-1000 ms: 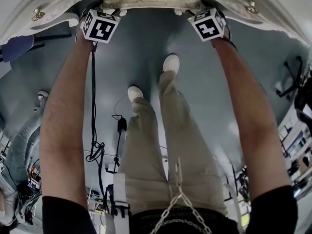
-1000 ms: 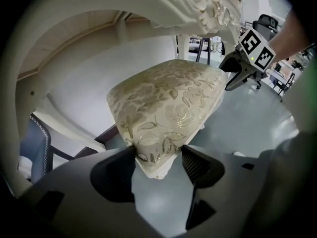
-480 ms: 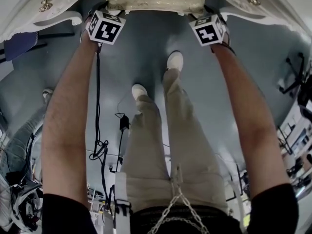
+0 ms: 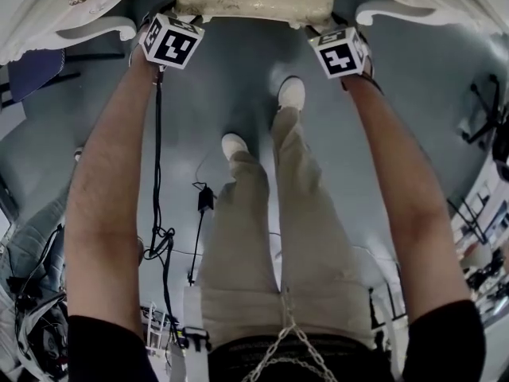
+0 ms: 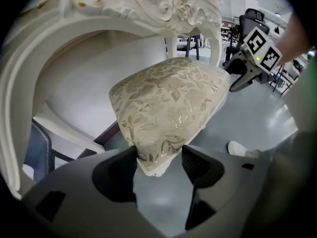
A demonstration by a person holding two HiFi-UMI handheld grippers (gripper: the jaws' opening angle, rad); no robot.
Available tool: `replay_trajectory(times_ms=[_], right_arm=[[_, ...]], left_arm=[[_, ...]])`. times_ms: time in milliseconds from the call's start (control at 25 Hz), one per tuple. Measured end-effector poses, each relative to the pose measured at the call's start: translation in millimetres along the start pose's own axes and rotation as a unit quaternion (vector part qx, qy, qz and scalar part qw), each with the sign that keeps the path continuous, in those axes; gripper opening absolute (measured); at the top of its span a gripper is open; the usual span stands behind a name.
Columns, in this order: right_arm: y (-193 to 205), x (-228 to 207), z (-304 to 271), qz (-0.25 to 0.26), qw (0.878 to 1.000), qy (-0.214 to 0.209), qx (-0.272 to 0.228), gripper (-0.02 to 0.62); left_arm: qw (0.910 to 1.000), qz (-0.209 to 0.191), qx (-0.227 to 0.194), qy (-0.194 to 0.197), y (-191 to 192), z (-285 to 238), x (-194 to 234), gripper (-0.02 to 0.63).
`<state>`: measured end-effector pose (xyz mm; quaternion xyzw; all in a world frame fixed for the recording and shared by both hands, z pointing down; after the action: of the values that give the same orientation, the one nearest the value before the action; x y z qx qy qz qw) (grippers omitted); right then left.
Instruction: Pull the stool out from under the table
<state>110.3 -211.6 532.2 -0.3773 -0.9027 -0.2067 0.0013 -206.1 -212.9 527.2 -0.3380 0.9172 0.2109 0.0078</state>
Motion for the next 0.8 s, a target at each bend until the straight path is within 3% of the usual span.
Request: replay_trajectory(times_ms=[120,560,800], right_arm=[[0,10,6,-0.012,1.000,-0.012,-0.002,0.272],[10,18,13,-0.018,1.000,-0.017,-0.004,0.230],[15,19,11,0.006,1.000,-0.011,0.000,0.232]], left_arm=[[0.9999,0.005,0.007,0.008,-1,1,9,0.287],[0.9993,0.034,-0.008,0.013,31,15,-24,0.287],[0.9989,0.041,-0.011,0.017,48,27,-44,0.287]])
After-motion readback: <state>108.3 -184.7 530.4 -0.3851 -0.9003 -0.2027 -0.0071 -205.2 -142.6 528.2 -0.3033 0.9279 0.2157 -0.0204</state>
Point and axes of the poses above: the fingertips, and each gripper's own axes: z backward along the fingers, x to its left, y out of its underside, the point moved 6 cm from there along z, backward along the fingers
